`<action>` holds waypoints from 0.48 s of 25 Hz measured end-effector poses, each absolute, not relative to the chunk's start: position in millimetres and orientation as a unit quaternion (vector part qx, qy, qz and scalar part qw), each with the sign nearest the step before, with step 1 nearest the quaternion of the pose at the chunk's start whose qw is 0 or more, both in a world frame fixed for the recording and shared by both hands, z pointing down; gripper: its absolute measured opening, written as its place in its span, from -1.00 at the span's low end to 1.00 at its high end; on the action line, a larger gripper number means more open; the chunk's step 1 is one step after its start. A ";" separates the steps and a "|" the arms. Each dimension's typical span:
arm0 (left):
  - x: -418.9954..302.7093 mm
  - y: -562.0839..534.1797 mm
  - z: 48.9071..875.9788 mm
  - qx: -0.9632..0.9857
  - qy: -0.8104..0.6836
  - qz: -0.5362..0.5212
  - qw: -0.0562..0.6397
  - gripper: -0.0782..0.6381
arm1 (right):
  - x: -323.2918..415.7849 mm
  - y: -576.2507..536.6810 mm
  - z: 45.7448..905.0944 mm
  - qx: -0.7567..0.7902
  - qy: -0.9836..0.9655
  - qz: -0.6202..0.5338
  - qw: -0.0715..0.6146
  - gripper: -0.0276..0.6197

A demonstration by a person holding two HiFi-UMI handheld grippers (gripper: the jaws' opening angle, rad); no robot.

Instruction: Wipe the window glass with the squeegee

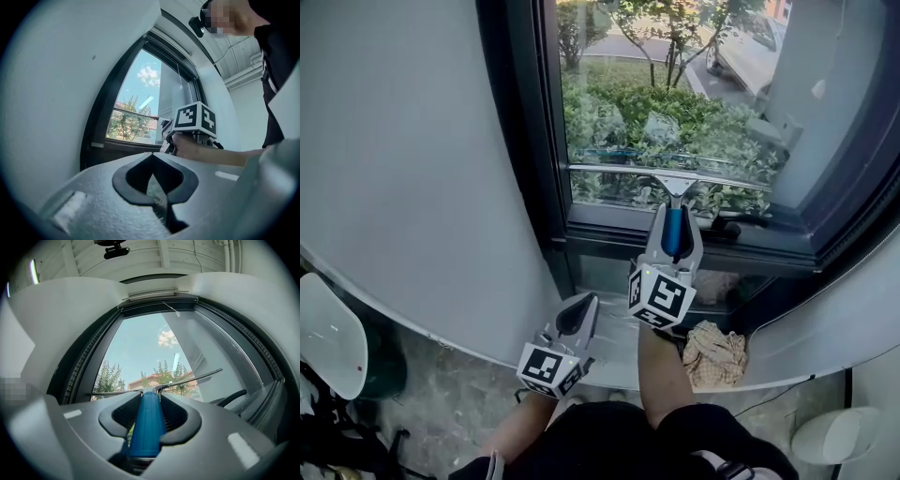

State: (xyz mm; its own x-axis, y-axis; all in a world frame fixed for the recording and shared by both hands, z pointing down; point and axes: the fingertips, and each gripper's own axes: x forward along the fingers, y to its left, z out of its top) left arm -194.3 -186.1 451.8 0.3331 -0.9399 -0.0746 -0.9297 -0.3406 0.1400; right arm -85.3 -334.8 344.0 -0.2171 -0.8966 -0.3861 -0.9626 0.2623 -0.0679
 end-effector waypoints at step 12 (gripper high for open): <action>-194.5 -181.3 452.4 0.821 -0.564 -0.085 0.039 -0.78 | -86.0 -333.2 362.7 -0.607 0.774 0.077 0.159 -0.50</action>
State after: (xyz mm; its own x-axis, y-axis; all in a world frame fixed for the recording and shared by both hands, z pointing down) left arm -194.5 -181.3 452.4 0.3497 -0.9320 -0.0954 -0.9189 -0.3611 0.1591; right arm -86.0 -333.2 362.7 -0.2110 -0.9161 -0.3408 -0.9654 0.2500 -0.0741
